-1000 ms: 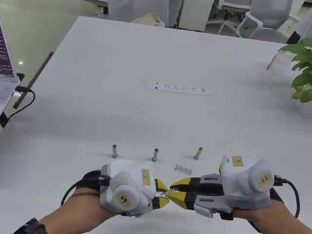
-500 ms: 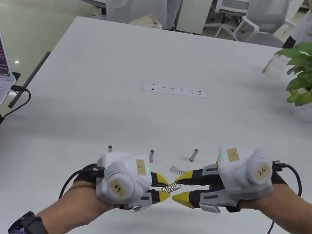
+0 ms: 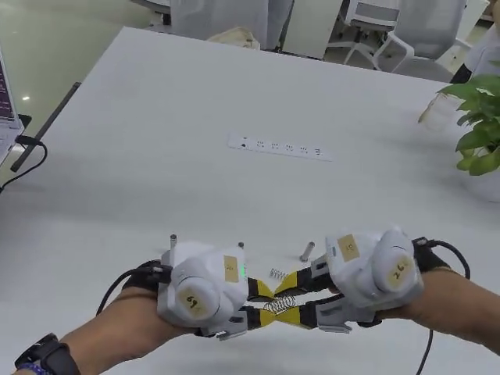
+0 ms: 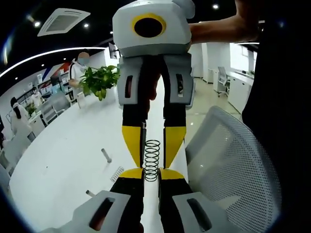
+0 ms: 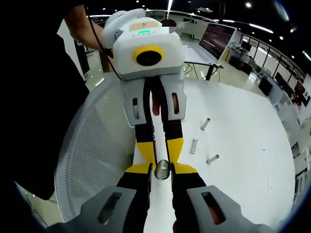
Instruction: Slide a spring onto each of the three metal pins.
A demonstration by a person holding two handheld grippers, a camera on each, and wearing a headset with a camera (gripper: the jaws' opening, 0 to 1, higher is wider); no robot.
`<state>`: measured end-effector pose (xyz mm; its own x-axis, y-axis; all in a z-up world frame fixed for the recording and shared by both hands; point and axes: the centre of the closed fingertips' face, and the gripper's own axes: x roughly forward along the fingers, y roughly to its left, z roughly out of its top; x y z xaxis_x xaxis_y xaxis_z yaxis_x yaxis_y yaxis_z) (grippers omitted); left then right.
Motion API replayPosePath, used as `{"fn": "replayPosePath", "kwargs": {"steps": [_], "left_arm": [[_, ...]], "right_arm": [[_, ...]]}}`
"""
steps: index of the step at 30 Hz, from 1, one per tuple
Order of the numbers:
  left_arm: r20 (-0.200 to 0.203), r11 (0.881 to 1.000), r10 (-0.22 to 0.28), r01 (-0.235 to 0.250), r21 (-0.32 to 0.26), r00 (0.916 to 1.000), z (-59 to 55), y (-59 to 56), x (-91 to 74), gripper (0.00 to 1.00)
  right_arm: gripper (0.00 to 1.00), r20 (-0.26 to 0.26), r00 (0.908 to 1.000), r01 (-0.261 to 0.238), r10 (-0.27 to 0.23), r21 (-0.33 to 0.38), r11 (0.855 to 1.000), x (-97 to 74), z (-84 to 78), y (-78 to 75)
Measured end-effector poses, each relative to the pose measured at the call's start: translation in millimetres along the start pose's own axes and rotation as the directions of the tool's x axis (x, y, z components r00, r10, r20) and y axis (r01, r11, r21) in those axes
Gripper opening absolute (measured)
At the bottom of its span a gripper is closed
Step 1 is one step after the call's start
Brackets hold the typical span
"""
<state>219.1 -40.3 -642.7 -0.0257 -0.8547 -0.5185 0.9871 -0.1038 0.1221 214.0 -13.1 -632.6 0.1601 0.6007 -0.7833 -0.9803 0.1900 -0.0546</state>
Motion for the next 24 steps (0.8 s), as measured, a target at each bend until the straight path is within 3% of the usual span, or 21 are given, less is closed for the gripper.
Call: {"fn": "replayPosePath", "kwargs": {"steps": [6, 18, 24], "left_arm": [[-0.006, 1.000, -0.015, 0.015, 0.011, 0.9999, -0.9, -2.3, 0.8, 0.02], [-0.006, 1.000, -0.026, 0.026, -0.002, 0.9997, -1.2, -2.5, 0.5, 0.02], [-0.014, 1.000, -0.018, 0.017, -0.024, 0.9997, -7.6, -2.6, 2.9, 0.03]], "right_arm": [[0.14, -0.057, 0.9982, -0.023, 0.021, -0.050, 0.998, 1.2, -7.0, 1.5], [0.09, -0.066, 0.9976, -0.026, 0.020, -0.088, 0.996, 2.3, -7.0, -0.2], [0.09, -0.076, 0.9968, -0.034, 0.027, -0.089, 0.995, 8.2, -9.6, -0.7]]}}
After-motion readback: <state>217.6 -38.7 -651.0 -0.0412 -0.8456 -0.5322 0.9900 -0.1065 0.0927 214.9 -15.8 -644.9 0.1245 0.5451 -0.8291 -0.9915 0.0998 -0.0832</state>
